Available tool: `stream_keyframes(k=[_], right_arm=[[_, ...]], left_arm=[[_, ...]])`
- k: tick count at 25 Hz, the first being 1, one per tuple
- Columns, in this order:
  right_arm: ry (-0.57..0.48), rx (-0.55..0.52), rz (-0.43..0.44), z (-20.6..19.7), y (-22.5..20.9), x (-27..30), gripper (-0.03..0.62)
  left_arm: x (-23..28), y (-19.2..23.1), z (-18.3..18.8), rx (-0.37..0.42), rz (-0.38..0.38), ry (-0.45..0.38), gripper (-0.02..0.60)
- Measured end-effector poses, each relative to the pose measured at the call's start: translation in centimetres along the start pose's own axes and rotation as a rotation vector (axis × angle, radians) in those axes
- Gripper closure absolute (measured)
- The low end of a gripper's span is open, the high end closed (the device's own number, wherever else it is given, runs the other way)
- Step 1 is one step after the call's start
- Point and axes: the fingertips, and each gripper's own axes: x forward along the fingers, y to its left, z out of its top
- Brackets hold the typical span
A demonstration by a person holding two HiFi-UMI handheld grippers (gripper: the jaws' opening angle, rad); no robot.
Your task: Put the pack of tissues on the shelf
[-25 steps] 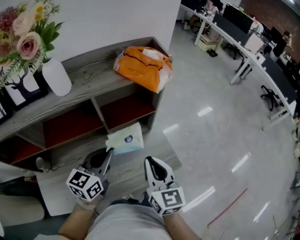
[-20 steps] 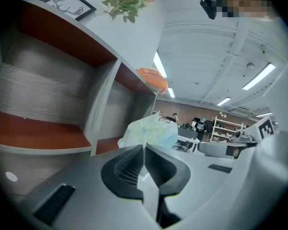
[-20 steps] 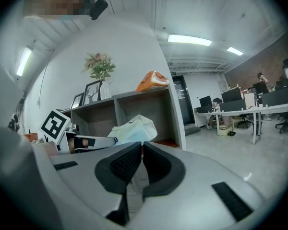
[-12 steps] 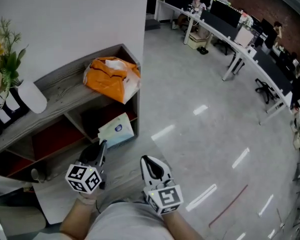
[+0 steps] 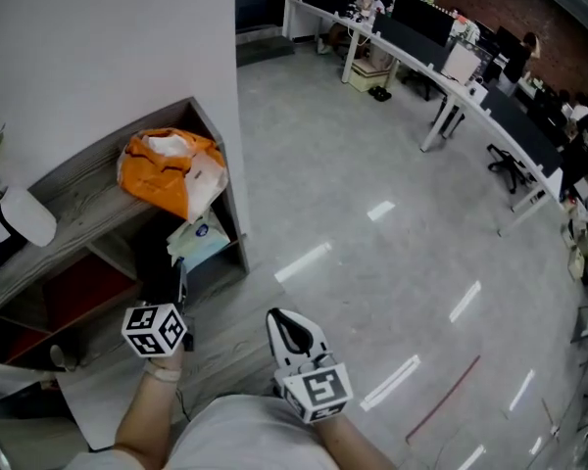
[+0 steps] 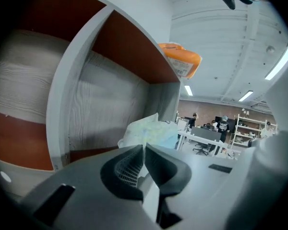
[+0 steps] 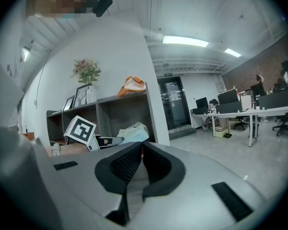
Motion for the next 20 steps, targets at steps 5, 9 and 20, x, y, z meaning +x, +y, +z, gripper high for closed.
stream_keyframes(k=[5,9,20], right_arm=[[-0.011,0.008,-0.017,0.2,-2.0,-0.2,0.569],[0.021,0.012,-0.039,0.3,-3.4,-0.6,0.569],[0.041,0.026,-0.025,-0.9,-4.2,-0.3,0.569]], left_arm=[[2.4,0.7,-1.3,0.017,0.055,0.037,0.560],[3.4,1.1,-1.9,0.032,0.095,0.051,0.558],[5.0,1.7,-3.5,0.052,0.117,0.084,0.495]])
